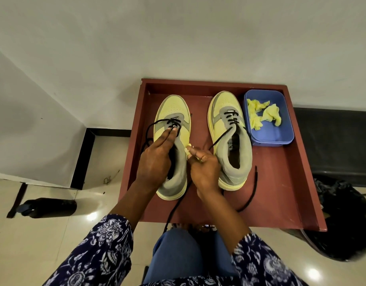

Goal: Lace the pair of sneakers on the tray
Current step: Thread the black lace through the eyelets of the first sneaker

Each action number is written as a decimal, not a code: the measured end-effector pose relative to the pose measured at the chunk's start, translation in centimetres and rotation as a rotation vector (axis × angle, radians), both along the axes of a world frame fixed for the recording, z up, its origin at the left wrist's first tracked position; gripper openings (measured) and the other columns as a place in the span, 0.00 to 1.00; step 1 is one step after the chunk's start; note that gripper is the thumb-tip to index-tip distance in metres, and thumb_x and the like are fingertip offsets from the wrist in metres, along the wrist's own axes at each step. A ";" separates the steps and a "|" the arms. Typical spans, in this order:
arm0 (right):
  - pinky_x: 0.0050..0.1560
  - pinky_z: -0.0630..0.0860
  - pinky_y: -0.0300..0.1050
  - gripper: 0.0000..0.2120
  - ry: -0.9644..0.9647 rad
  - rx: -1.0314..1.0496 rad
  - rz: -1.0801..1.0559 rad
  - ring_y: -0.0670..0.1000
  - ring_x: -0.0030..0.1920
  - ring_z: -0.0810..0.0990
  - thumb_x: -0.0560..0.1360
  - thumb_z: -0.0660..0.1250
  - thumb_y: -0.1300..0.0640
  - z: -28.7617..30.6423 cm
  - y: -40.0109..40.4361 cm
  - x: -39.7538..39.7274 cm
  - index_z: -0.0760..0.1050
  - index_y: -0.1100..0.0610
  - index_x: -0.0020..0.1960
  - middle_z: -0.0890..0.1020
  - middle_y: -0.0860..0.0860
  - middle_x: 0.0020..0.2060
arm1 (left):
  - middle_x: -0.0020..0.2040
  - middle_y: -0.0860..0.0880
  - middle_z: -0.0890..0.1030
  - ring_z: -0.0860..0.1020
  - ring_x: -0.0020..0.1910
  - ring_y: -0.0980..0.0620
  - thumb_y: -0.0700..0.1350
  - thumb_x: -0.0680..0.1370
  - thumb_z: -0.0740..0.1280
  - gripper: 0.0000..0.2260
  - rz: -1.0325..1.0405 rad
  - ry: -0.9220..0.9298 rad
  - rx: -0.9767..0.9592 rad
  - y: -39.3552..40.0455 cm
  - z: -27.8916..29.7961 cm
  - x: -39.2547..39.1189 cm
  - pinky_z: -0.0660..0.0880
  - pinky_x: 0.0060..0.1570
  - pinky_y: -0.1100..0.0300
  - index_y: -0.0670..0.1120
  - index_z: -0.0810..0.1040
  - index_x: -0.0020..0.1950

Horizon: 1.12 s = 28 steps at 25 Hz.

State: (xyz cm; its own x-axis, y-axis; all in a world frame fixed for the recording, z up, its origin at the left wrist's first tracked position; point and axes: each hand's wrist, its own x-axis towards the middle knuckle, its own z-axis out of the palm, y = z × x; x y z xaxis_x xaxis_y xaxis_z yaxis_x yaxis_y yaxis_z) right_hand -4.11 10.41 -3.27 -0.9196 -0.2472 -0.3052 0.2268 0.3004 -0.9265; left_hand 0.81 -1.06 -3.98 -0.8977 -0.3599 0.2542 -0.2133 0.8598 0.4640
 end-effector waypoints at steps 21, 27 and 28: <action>0.47 0.65 0.18 0.14 0.258 0.149 0.169 0.41 0.49 0.76 0.74 0.62 0.69 0.8 -0.7 -1.6 0.80 0.59 0.55 0.81 0.48 0.50 | 0.64 0.42 0.75 0.80 0.54 0.41 0.33 0.73 0.59 0.22 0.024 0.042 0.040 0.1 -0.2 -0.1 0.81 0.41 0.48 0.43 0.71 0.67; 0.53 0.64 0.27 0.13 0.322 0.278 0.132 0.54 0.56 0.79 0.76 0.61 0.67 0.1 -3.2 -4.6 0.79 0.62 0.57 0.81 0.58 0.55 | 0.63 0.43 0.77 0.82 0.50 0.42 0.33 0.72 0.65 0.23 0.007 0.058 0.028 -0.1 -0.6 0.0 0.81 0.36 0.50 0.45 0.72 0.67; 0.54 0.64 0.28 0.13 0.326 0.283 0.123 0.55 0.56 0.79 0.76 0.60 0.67 -0.1 -3.5 -5.0 0.78 0.62 0.57 0.81 0.58 0.55 | 0.63 0.44 0.77 0.82 0.48 0.42 0.33 0.72 0.65 0.23 0.009 0.060 0.027 -0.1 -0.6 0.0 0.81 0.35 0.50 0.45 0.72 0.66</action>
